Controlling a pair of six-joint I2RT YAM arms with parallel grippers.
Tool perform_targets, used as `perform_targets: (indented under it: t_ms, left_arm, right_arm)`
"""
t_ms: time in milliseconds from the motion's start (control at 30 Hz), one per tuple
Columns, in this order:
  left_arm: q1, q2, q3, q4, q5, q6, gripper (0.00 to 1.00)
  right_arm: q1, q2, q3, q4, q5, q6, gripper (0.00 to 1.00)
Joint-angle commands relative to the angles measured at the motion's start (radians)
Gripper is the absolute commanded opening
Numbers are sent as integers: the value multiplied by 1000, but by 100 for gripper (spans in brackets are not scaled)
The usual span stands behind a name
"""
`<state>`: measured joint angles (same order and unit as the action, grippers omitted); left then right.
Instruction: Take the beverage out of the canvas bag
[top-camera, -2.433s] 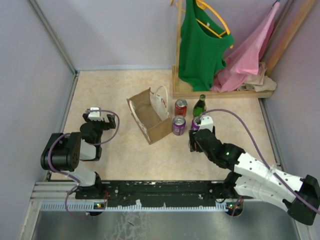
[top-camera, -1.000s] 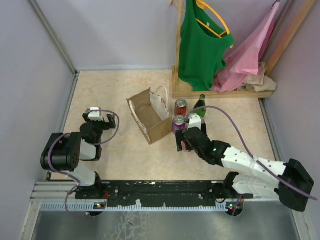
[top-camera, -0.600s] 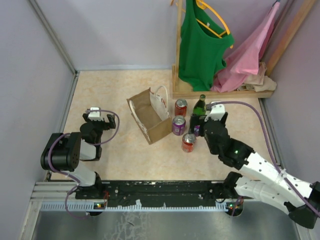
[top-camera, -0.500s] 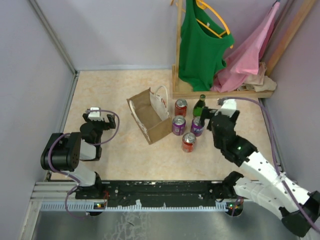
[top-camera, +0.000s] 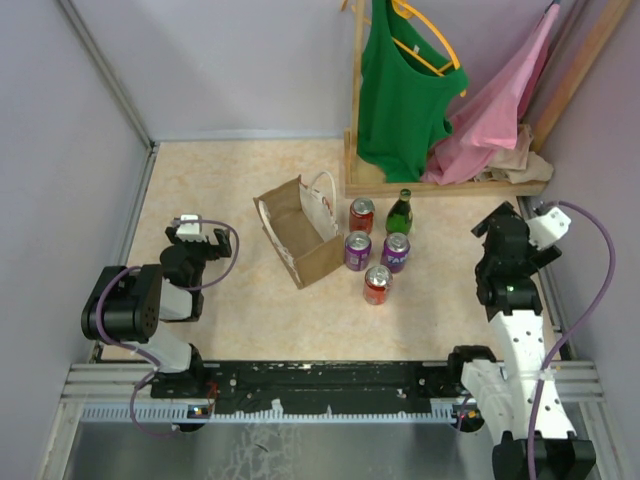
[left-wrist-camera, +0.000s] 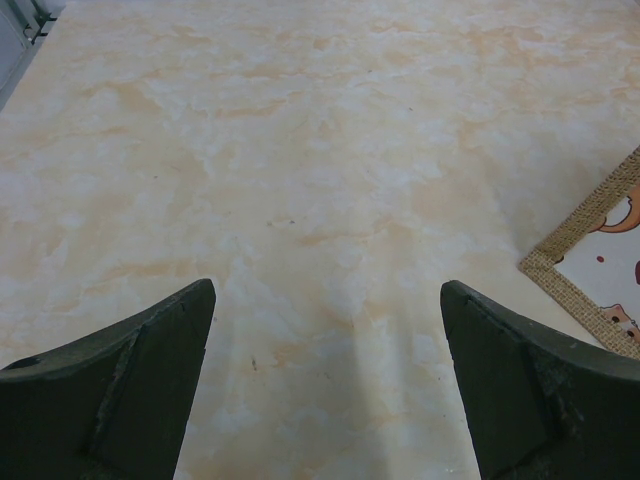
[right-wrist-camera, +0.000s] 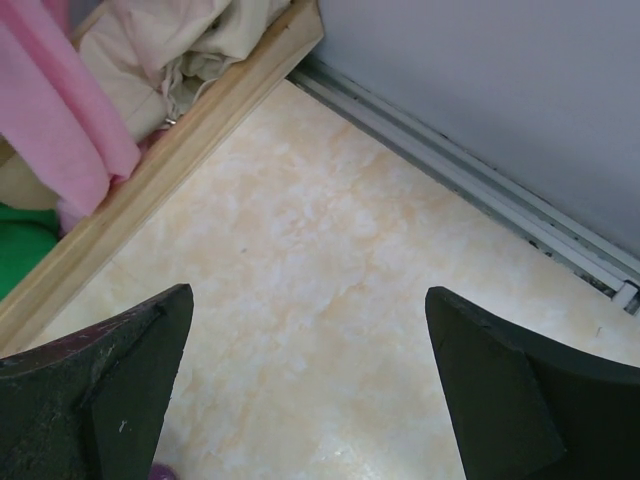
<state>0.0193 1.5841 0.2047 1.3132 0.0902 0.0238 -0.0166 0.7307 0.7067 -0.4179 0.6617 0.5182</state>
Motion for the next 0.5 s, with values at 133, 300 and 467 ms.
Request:
perform_targets:
  t_ms: [133,300,467]
  left_arm:
    - [-1,8,13,12,6,5,100]
    - [-2,8,13,12,6,8,100]
    - [-3,7,12,14,6,7,100]
  right_arm:
    - [-8,-7,4,34,-58,39,99]
    - [-7,-7,2,40,-70,34,99]
    - [-6,-6,1,40,-68,32,99]
